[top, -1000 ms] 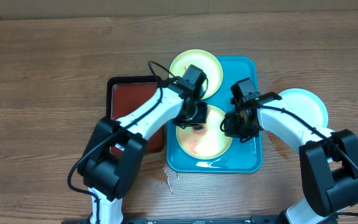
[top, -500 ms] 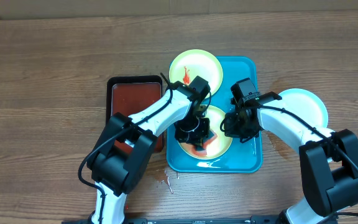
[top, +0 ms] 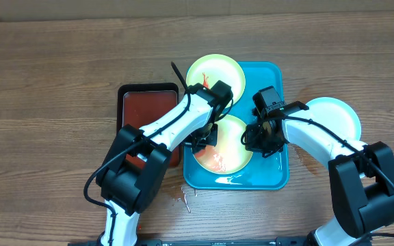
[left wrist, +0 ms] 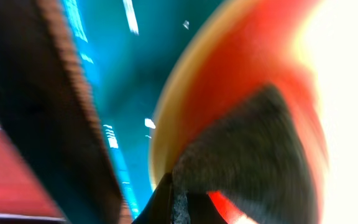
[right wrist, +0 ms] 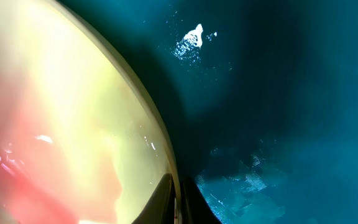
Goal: Clean dirty plates on tray and stack at the side
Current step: 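Scrub the yellow plate with the sponge while the right gripper holds it, then return the sponge to the red liquid tray with the left gripper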
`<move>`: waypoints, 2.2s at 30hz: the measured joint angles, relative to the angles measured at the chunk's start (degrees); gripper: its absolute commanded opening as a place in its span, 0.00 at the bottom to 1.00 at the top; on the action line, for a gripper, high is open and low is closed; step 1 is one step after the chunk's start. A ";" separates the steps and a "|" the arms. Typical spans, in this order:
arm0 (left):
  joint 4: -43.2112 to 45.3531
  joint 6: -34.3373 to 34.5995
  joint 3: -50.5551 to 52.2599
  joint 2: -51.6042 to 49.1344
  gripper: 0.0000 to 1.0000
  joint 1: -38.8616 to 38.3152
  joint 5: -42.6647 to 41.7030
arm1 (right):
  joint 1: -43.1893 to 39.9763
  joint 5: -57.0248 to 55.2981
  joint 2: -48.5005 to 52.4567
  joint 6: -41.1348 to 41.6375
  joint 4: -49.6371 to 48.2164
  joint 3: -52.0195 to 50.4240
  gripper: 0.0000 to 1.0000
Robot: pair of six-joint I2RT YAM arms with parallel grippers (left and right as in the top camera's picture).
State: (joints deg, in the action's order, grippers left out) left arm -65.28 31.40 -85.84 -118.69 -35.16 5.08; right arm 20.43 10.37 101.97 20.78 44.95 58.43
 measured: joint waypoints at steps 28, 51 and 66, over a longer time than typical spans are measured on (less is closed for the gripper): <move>5.09 -3.52 -3.87 -5.20 0.04 -0.70 -28.89 | -0.17 -0.72 -0.02 0.13 0.35 -0.07 0.04; 1.90 0.02 -4.98 -3.39 0.04 4.24 -5.60 | -0.13 -0.07 -0.02 0.13 0.02 -0.07 0.04; -4.04 2.51 -4.87 18.45 0.04 6.64 3.28 | -0.13 -0.04 -0.02 0.13 0.04 -0.07 0.04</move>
State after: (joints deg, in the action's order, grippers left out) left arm -69.32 33.91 -90.72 -100.25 -28.51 8.36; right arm 20.29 10.33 101.95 20.91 44.99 58.37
